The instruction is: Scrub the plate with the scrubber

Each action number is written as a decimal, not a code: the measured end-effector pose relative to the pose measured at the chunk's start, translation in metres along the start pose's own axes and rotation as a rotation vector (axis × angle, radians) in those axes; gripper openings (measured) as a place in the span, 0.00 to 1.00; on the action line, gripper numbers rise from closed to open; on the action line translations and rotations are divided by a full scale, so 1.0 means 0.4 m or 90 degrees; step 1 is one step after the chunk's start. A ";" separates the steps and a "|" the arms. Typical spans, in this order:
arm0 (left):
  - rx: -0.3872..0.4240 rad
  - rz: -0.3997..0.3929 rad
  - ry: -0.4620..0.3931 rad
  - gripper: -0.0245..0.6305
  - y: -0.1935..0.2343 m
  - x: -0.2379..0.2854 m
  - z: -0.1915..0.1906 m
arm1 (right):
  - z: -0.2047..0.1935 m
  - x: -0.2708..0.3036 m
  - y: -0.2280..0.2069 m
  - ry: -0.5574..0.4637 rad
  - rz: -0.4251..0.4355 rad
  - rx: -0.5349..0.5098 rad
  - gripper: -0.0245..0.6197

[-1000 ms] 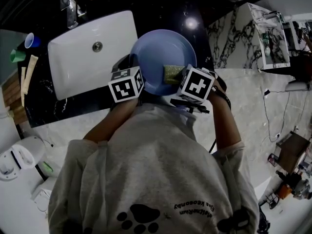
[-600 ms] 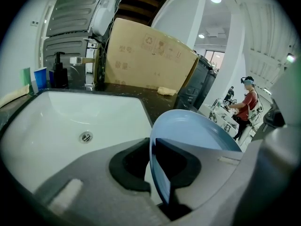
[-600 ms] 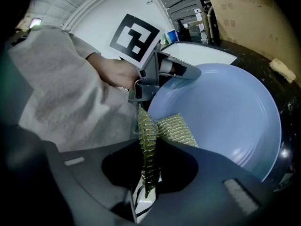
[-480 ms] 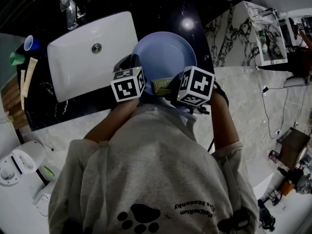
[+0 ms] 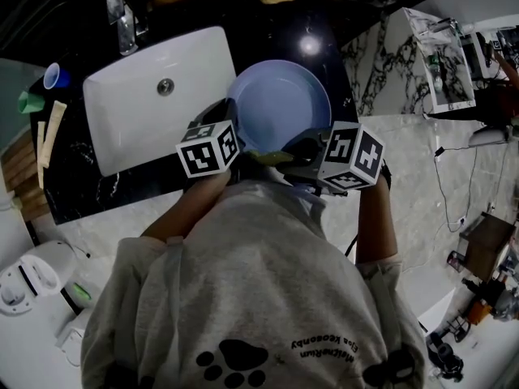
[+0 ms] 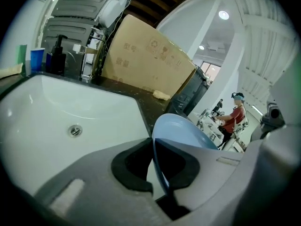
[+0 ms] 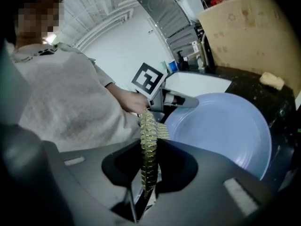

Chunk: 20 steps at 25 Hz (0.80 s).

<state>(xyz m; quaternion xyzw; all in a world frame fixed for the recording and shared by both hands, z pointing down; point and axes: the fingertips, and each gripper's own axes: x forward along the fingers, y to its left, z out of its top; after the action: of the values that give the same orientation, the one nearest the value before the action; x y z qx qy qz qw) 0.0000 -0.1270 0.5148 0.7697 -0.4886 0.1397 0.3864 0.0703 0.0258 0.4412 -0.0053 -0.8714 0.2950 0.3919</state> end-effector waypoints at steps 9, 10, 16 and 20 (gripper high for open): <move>-0.064 -0.010 -0.039 0.07 0.104 -0.084 0.060 | 0.129 -0.042 -0.047 -0.107 -0.140 -0.047 0.15; -0.073 -0.010 -0.046 0.07 0.119 -0.094 0.070 | 0.148 -0.039 -0.048 -0.120 -0.146 -0.052 0.15; -0.110 0.003 -0.093 0.07 0.211 -0.174 0.135 | 0.281 -0.021 -0.048 -0.213 -0.165 -0.095 0.15; -0.128 0.029 -0.120 0.07 0.296 -0.232 0.163 | 0.372 0.003 -0.054 -0.266 -0.180 -0.120 0.15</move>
<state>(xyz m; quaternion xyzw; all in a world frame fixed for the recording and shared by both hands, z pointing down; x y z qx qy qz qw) -0.1574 -0.1413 0.4707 0.7256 -0.5515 0.0258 0.4108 -0.0278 -0.0678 0.3760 0.1412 -0.9491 0.1496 0.2385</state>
